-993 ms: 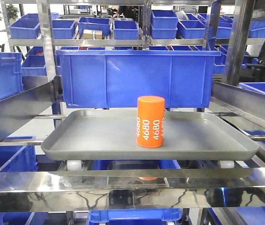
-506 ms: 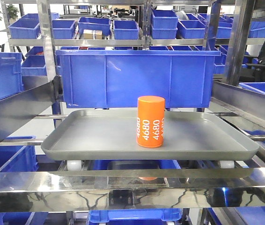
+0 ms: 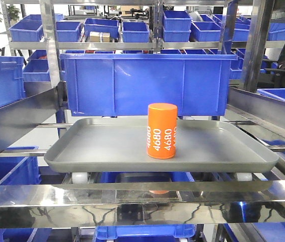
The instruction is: Grab orange capacitor from left shelf to right conveyor
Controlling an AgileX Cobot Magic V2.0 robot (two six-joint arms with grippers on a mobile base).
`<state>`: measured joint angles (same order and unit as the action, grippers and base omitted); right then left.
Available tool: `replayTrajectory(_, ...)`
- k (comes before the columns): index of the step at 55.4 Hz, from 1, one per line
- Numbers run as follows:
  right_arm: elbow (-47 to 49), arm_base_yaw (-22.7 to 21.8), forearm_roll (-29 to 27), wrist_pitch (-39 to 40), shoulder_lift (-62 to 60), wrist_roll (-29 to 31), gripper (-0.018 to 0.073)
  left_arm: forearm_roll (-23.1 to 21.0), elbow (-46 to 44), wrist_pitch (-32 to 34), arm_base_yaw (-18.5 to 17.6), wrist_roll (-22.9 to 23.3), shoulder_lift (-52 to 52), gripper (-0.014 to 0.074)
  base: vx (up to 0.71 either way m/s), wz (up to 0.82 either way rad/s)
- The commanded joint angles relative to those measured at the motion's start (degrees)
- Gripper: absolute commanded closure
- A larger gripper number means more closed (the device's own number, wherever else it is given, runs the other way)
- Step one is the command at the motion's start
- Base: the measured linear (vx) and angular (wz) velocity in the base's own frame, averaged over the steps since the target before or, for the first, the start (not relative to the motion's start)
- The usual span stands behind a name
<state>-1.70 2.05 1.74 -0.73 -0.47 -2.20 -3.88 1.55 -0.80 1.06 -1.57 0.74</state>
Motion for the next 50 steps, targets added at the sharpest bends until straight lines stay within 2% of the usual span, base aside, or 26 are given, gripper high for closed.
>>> replayTrajectory(1,0.6,-0.4,0.3,6.5,-0.7,0.4,0.0568,-0.3,1.9,4.7,-0.4,0.1,0.7,0.0603,0.0,0.0)
replayTrajectory(11,8.8,-0.4,0.3,4.7,-0.7,0.5,0.0568,-0.3,1.9,4.7,-0.4,0.1,0.7,0.0603,0.0,0.0)
replayTrajectory(18,17.7,-0.4,1.9,0.0,0.3,0.5,0.0568,-0.3,1.9,4.7,-0.4,0.1,0.7,0.0603,0.0,0.0)
replayTrajectory(37,42.5,-0.4,3.3,-24.0,13.0,2.2,0.0568,-0.3,1.9,4.7,-0.4,0.1,0.7,0.0603,0.0,0.0)
replayTrajectory(50,45.0,-0.4,3.2,-26.2,17.3,1.8,0.0566,-0.3,1.9,4.7,-0.4,0.1,0.7,0.0603,0.0,0.0)
